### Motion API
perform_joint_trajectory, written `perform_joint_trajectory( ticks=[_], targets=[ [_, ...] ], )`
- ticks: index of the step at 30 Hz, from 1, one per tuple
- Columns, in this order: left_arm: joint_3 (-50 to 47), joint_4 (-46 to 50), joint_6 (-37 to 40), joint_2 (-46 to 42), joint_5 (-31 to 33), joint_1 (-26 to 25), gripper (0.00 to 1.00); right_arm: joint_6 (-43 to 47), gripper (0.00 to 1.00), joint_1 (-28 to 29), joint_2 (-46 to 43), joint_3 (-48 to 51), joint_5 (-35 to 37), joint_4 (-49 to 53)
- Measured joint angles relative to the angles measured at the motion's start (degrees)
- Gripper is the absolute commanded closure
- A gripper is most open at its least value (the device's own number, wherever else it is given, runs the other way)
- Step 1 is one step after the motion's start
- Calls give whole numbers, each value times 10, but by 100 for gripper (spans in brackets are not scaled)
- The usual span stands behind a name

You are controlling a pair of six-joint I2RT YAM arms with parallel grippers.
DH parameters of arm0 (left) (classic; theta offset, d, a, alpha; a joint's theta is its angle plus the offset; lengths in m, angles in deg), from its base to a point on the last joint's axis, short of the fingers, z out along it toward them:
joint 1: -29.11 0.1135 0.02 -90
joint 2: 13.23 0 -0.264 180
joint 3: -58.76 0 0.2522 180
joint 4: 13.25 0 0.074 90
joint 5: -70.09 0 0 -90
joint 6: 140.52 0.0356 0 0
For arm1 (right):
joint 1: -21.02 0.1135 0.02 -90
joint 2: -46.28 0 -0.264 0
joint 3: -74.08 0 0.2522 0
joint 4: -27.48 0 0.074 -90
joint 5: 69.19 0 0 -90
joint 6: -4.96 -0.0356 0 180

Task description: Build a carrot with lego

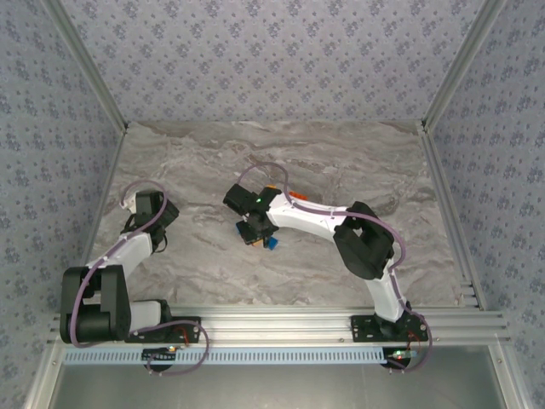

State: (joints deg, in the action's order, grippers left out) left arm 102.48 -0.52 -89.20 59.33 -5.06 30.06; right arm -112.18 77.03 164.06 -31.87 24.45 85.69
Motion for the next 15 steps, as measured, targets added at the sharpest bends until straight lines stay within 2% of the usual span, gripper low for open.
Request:
perform_joint_trajectory(
  ticks=[15],
  targets=[
    [0,0,0,0,0,0,16,67,72,-28,-12,-63,10,68]
  ],
)
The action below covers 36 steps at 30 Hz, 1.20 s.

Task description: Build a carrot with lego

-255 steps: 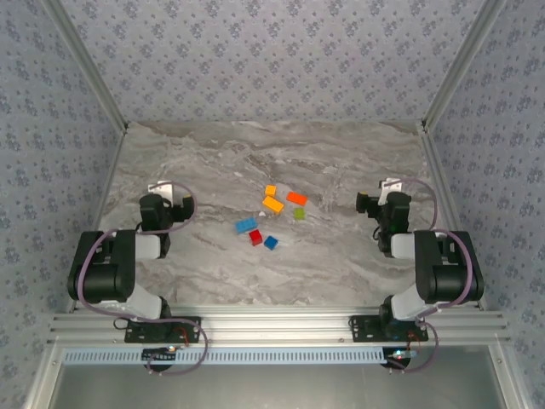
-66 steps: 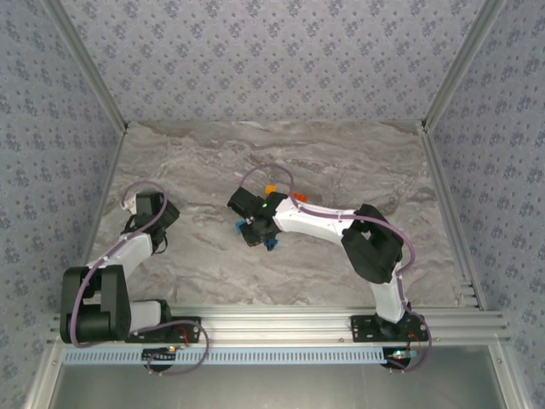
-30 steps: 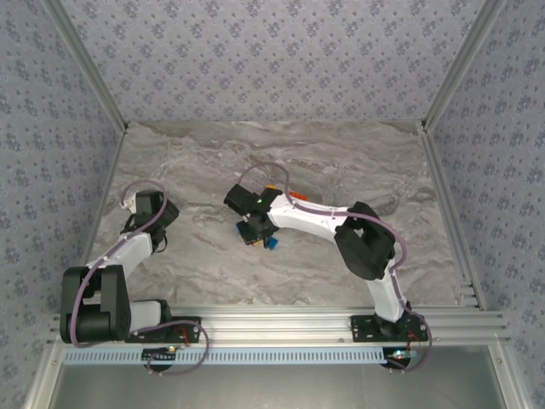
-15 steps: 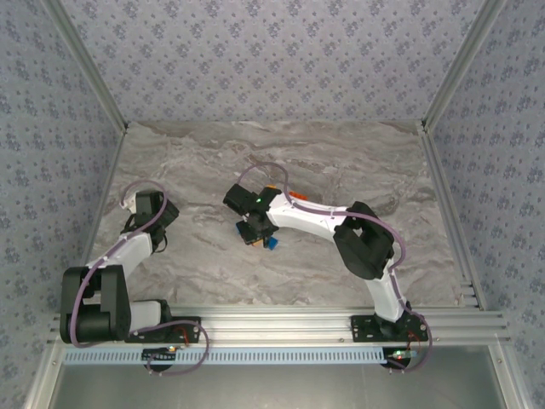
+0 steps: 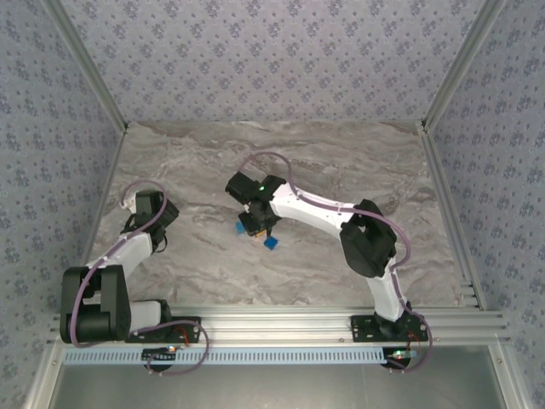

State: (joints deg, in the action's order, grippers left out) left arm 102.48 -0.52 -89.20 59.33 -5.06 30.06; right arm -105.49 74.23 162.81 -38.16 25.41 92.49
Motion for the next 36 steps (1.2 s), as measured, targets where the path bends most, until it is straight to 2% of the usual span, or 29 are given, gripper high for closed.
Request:
perform_joint_trajectory(
  ticks=[16,25,33,36],
  targets=[
    [0,0,0,0,0,-3,16,180,70,-114,-35,103,-36,-66],
    [1,0,0,3,0,-3,16,265,68,-111,-35,105,-83,-97],
    [4,7,0,8,0,-3,16,289,66,-117,-19,104,-94,-110],
    [4,10,0,8,0,-4,16,291,61,-119,-17,103,-95,-111]
  ],
)
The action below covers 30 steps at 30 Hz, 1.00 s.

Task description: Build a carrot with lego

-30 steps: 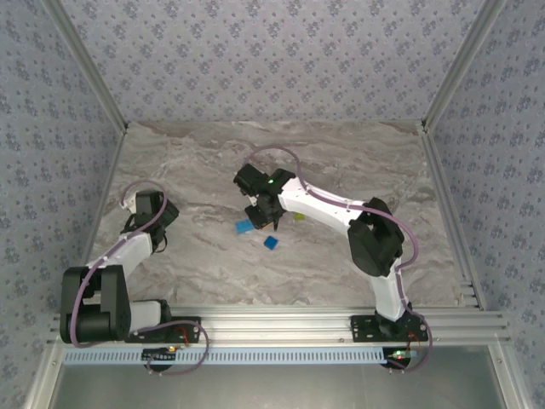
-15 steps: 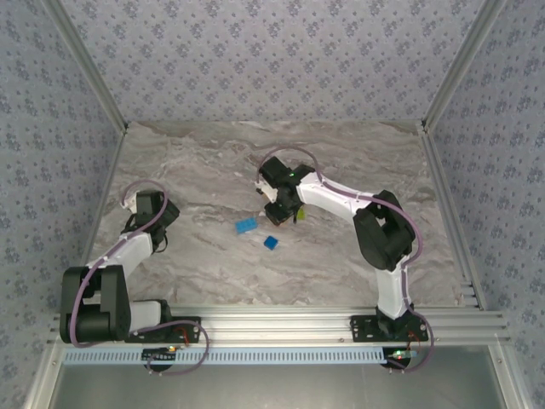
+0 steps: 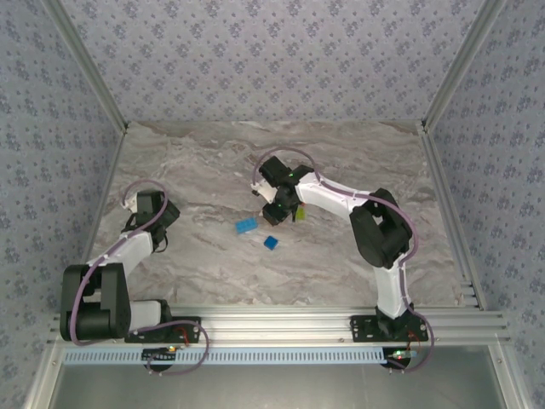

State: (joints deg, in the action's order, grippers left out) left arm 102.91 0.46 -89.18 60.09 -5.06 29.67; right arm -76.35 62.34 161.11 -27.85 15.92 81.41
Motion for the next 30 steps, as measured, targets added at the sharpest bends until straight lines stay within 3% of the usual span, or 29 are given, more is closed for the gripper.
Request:
perform_joint_trajectory(
  ticks=[6,18,24,30],
  targets=[
    [0,0,0,0,0,-1,16,3,41,0,7,-3,1,4],
    [0,0,0,0,2,-3,16,21,26,6,-16,-51,27,43],
    [0,1,0,0,2,-3,16,73,21,30,-23,-186,35,108],
    [0,1,0,0,2,-3,16,151,20,52,112,-437,23,224]
  ],
)
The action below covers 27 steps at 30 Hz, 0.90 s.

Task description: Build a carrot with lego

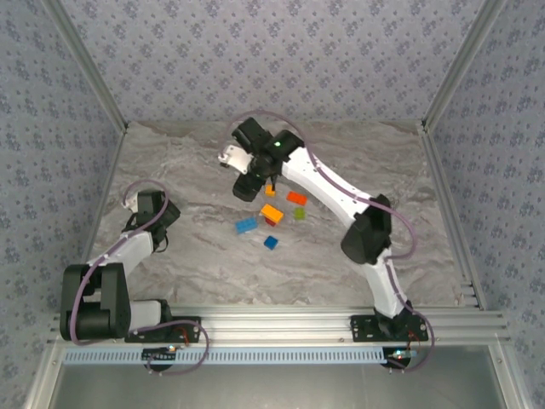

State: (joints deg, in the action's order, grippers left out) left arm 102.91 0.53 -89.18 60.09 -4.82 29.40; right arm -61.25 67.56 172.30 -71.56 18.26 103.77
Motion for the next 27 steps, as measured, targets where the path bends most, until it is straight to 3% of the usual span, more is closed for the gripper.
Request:
perform_joint_trajectory(
  ticks=[10,27],
  targets=[
    [2,1,0,1,0,0,16,61,20,32,183,-66,18,98],
    [6,2,0,3,0,0,16,74,22,34,221,-79,6,107]
  ],
)
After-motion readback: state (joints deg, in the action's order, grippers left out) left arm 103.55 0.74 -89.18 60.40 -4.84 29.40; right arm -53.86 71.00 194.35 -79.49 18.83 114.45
